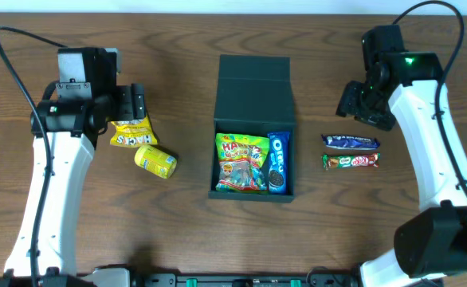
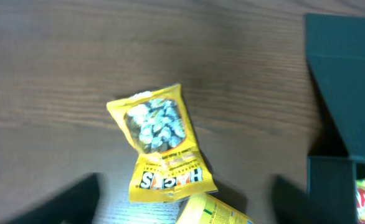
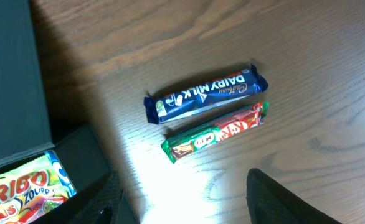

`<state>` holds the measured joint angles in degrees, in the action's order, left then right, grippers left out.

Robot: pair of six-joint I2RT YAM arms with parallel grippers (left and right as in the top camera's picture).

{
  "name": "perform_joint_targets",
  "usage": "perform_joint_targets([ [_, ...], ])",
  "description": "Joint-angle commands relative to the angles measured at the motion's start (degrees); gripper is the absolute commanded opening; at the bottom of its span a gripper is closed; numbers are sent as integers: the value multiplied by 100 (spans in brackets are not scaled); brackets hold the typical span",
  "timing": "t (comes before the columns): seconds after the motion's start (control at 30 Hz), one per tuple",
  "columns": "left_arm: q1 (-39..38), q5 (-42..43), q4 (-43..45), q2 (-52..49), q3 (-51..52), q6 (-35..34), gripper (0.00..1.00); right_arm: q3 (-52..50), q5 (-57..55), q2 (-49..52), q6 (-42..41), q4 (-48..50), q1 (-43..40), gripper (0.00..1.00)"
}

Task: Pack container
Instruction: 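Grasp the yellow chip bag with the left gripper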

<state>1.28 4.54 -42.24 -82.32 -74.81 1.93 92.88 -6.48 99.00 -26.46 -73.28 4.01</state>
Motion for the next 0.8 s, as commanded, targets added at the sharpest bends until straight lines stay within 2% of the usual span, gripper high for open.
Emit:
perform_joint_targets([
  [0.0,68,-153,-33,-393,85,-343,95,37,-20,48,85,-37,-28,64],
  [0.23,68,-313,459,-2022,85,-494,95,37,70,48,195,-111,-28,64],
  [0.3,70,-461,588,-2332,85,-719,95,37,70,48,260,-107,-28,64],
  [0.43,70,-474,831,-2789,85,-734,95,37,70,48,297,-105,-28,65],
  [0.5,70,-479,874,-3005,85,-732,100,37,70,48,297,-90,-28,65],
  [0.63,96,-479,894,-3265,85,-748,59,37,70,48,295,-57,-28,65],
  [0.7,118,-481,894,-3270,83,-782,45,37,70,48,295,-44,-28,65],
  [0.77,138,-479,885,-3250,72,-782,38,37,70,48,295,-22,-28,65],
])
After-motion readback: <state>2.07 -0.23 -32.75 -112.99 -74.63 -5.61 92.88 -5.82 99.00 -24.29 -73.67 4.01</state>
